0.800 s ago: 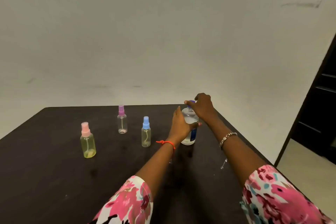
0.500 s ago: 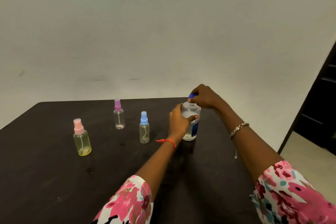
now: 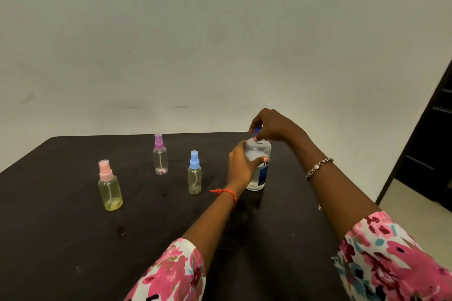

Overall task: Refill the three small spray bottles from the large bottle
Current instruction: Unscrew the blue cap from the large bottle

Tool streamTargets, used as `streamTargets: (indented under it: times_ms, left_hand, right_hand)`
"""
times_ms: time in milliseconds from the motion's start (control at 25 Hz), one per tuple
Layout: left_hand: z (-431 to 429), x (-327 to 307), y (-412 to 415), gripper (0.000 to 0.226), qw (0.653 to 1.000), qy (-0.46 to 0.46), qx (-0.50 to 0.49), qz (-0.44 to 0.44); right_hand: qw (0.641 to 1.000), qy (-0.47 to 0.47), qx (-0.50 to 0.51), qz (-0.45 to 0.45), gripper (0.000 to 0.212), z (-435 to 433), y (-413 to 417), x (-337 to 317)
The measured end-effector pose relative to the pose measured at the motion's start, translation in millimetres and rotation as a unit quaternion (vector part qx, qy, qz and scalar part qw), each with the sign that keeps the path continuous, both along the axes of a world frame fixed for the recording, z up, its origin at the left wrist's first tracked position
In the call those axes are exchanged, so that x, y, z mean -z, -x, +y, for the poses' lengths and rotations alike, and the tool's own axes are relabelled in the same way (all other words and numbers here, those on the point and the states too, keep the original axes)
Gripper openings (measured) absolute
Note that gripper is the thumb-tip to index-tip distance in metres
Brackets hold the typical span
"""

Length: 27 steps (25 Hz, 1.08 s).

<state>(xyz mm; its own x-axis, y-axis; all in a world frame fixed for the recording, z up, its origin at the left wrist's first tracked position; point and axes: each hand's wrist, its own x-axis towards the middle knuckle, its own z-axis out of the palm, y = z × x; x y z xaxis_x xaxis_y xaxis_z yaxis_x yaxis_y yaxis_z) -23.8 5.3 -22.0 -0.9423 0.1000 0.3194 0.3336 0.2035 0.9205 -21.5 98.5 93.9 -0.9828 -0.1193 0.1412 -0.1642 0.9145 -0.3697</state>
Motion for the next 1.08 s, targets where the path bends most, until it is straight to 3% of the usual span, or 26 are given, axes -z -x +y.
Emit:
streamTargets:
  times_ms: [80, 160, 360, 480, 560, 640, 720, 840, 1000, 1080]
  left_hand:
    - [0, 0, 0, 0.06, 1.0, -0.005, 0.001, 0.002]
    - [0, -1, -1, 0.057, 1.0, -0.002, -0.003, 0.005]
    - [1, 0, 1, 0.06, 1.0, 0.009, -0.007, -0.003]
    - [1, -1, -1, 0.056, 1.0, 0.0, -0.006, 0.007]
    - [1, -2, -1, 0.055, 1.0, 0.005, -0.009, 0.01]
    - [2, -1, -1, 0.056, 1.0, 0.012, -0.012, 0.008]
    - [2, 0, 1, 0.058, 1.0, 0.014, -0.016, 0.009]
    - [3, 2, 2, 0.057, 1.0, 0.006, -0.012, 0.01]
    - [2, 5, 6, 0.062, 1.0, 0.02, -0.016, 0.006]
    - [2, 4, 5, 0.061, 1.0, 0.019, -0.013, 0.008]
  right_hand:
    - [0.999, -0.004, 0.02, 0.025, 0.038, -3, 2, 4]
    - [0.996, -0.041, 0.06, 0.057, 0.034, -7, 3, 9]
    - [1.0, -0.028, 0.011, -0.001, 0.025, -5, 4, 0]
    - [0.997, -0.042, 0.045, 0.039, 0.033, -7, 2, 4]
    - [0.992, -0.077, 0.076, 0.061, 0.027, -9, 4, 8]
    - [0.996, -0.068, 0.054, 0.028, 0.02, -8, 7, 8]
    - [0.998, -0.054, 0.034, 0.005, 0.025, -8, 6, 4]
    - [0.992, -0.084, 0.077, 0.05, 0.041, -9, 6, 8]
    - [0.997, -0.05, 0.057, 0.035, 0.018, -7, 11, 9]
    - [0.998, -0.008, 0.04, 0.04, 0.019, -1, 7, 2]
